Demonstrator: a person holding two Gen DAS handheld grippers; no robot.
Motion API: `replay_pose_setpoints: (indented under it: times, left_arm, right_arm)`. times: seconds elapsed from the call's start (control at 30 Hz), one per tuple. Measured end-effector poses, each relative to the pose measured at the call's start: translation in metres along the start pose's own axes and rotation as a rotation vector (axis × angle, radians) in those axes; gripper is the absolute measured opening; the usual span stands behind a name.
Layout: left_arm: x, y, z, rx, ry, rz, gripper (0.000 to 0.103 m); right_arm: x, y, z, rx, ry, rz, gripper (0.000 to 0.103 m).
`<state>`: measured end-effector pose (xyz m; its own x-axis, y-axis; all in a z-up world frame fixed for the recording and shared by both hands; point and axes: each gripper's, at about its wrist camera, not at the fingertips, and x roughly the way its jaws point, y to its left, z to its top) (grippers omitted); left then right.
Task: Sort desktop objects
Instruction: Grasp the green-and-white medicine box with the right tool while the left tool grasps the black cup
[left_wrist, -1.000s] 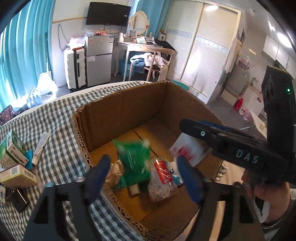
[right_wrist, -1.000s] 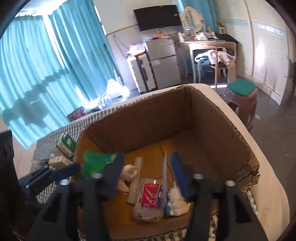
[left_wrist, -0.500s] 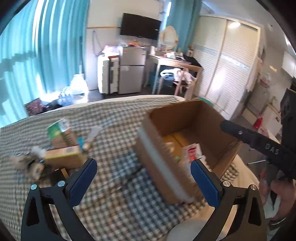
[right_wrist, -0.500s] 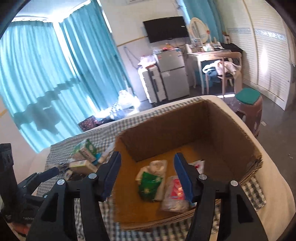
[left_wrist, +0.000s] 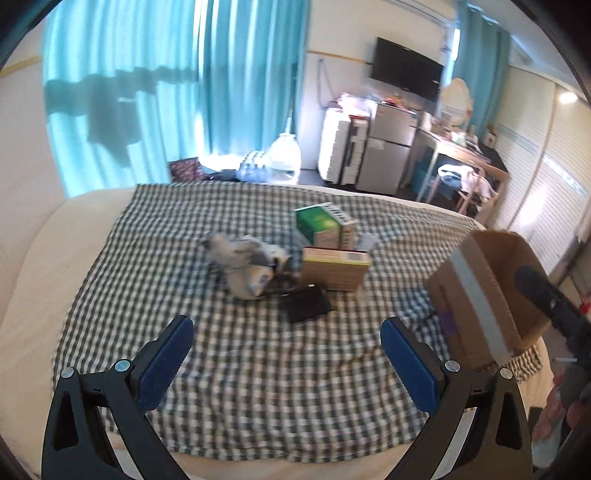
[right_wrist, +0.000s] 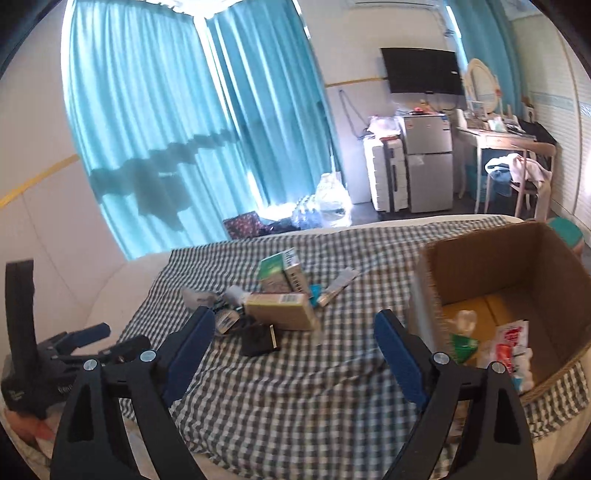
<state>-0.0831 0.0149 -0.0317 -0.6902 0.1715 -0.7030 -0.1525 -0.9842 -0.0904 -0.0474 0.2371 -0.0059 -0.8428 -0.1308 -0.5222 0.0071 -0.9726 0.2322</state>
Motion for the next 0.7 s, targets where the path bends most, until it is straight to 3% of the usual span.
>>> replay_pose_setpoints:
  times: [0.2, 0.3, 0.5, 0.7]
  left_arm:
    - [0.023, 0.043, -0.003, -0.100, 0.037, 0.028, 0.103]
    - [0.040, 0.051, -0.004, -0.114, 0.053, 0.040, 0.103]
    - [0.087, 0.063, 0.001, -0.116, 0.109, 0.073, 0.103]
    - [0.132, 0.068, 0.012, -0.116, 0.160, 0.078, 0.103]
  right_arm:
    - [0.052, 0.033, -0.019, 0.012, 0.117, 0.038, 0.092]
    - [0.081, 0.039, -0.027, 0.025, 0.167, 0.038, 0.103]
    - [0.133, 0.043, -0.026, -0.084, 0.220, 0.036, 0.103]
    - [0.194, 0.027, -0.004, -0.201, 0.312, -0.041, 0.099]
